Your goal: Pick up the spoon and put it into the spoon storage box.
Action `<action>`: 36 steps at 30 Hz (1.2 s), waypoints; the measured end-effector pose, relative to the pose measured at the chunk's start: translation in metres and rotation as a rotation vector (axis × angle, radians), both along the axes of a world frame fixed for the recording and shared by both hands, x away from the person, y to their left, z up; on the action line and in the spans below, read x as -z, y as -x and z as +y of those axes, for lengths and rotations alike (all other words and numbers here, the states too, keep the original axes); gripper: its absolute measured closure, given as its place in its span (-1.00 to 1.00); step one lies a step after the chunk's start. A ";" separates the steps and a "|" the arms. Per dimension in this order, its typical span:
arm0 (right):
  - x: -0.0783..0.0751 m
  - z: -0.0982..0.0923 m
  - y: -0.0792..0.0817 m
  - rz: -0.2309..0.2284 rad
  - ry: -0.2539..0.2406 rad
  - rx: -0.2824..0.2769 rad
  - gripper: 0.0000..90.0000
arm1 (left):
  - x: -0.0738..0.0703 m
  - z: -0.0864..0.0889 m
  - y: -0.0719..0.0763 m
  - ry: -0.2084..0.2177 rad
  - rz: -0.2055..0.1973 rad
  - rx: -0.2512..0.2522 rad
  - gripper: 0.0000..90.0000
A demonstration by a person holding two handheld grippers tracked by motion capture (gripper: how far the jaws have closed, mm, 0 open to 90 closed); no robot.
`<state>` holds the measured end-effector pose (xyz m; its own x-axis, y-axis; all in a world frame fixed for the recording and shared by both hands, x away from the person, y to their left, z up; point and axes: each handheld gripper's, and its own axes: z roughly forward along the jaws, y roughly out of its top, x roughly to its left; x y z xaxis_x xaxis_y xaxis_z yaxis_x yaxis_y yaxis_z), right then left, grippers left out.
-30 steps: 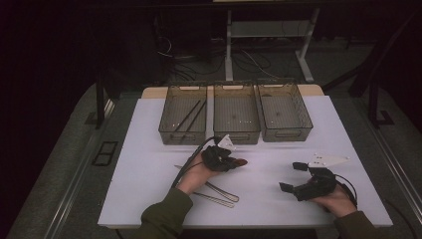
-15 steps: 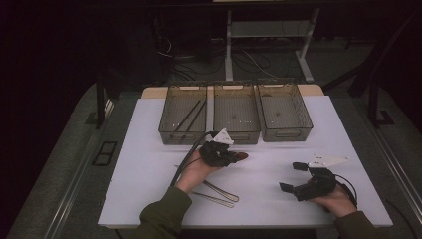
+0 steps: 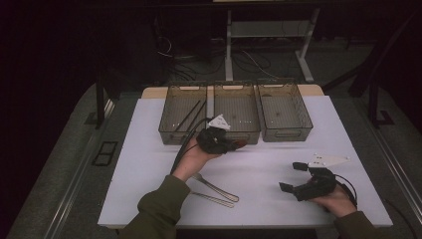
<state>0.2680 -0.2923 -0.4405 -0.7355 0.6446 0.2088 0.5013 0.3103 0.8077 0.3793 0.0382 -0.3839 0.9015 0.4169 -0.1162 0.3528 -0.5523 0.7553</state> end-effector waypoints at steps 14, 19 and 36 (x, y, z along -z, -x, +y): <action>0.000 0.000 0.000 0.000 0.000 0.000 -0.95 | -0.024 -0.002 -0.017 0.027 -0.009 -0.008 0.78; 0.000 0.000 0.000 0.000 -0.001 0.000 -0.95 | -0.030 -0.002 -0.026 0.038 -0.003 -0.027 0.78; -0.001 -0.001 0.001 0.007 -0.015 0.004 -0.95 | -0.041 -0.013 -0.060 0.033 -0.012 -0.077 0.78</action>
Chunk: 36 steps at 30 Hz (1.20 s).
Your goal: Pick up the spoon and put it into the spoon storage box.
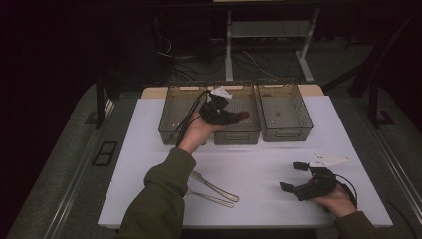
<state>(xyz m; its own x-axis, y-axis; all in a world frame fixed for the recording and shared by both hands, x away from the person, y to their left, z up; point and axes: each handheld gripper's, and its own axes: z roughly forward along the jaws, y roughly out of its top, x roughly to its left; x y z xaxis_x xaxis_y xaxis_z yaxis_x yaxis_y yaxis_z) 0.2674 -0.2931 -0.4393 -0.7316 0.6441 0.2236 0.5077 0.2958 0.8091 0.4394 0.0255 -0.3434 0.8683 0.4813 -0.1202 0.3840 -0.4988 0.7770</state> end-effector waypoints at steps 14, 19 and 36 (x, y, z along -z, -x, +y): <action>0.000 0.000 0.000 0.001 -0.008 -0.002 -0.95 | 0.000 -0.026 -0.024 0.000 0.001 -0.016 0.78; 0.000 -0.001 -0.001 -0.001 -0.010 -0.007 -0.95 | 0.002 -0.035 -0.034 0.011 0.000 -0.028 0.78; -0.001 -0.003 -0.001 -0.006 -0.023 -0.008 -0.95 | 0.021 -0.057 -0.066 0.058 -0.011 -0.086 0.78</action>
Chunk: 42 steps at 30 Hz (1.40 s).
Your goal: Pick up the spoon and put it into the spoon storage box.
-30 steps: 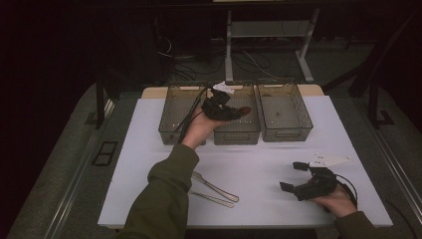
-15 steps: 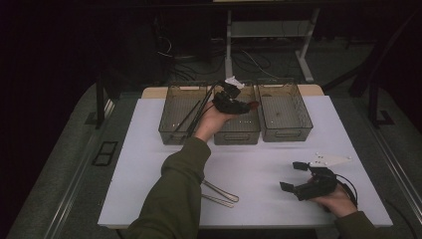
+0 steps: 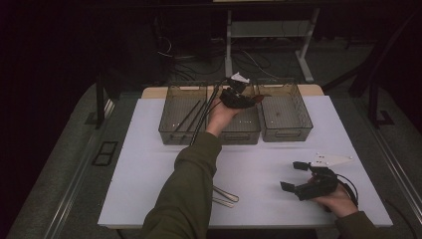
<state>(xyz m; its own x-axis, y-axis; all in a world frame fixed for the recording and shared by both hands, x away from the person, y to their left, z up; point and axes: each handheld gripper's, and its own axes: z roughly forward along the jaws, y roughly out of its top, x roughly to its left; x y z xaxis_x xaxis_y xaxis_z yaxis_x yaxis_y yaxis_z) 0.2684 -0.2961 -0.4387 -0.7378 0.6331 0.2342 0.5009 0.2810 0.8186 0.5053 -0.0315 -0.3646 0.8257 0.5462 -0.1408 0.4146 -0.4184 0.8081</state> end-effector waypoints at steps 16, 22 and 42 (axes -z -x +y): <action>0.000 0.001 0.000 -0.005 0.000 -0.008 -0.95 | -0.005 0.004 0.000 -0.021 -0.015 -0.036 0.55; 0.000 0.001 0.000 0.001 -0.001 -0.006 -0.95 | -0.011 0.007 0.008 -0.027 -0.018 -0.020 0.38; 0.001 0.003 -0.002 0.009 0.008 -0.003 -0.95 | -0.021 0.042 0.057 0.011 -0.036 0.022 -0.17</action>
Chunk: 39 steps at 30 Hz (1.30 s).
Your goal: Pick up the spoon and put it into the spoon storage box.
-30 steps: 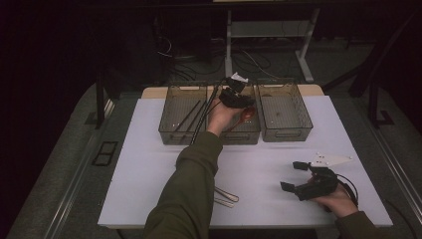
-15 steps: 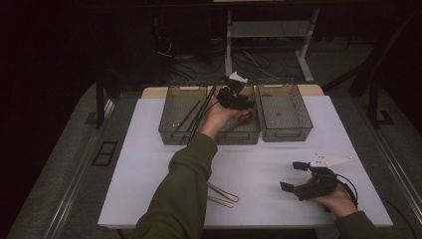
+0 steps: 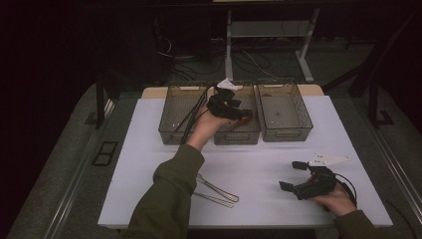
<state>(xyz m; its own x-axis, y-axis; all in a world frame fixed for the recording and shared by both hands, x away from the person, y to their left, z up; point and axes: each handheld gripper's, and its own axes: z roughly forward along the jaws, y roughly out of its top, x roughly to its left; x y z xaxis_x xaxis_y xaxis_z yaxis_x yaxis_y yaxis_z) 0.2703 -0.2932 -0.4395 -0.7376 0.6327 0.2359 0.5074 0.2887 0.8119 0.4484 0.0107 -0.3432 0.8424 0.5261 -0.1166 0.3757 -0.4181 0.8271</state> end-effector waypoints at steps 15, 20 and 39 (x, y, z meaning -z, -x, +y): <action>0.000 0.000 0.001 -0.001 0.008 0.002 -0.95 | 0.005 0.026 0.035 -0.023 -0.001 0.013 -0.32; 0.000 0.000 0.001 -0.003 0.008 0.002 -0.95 | 0.009 0.037 0.047 -0.027 -0.013 0.002 -0.33; 0.000 0.001 0.002 0.010 0.013 0.006 -0.95 | 0.028 0.074 0.083 -0.011 0.004 -0.023 -0.35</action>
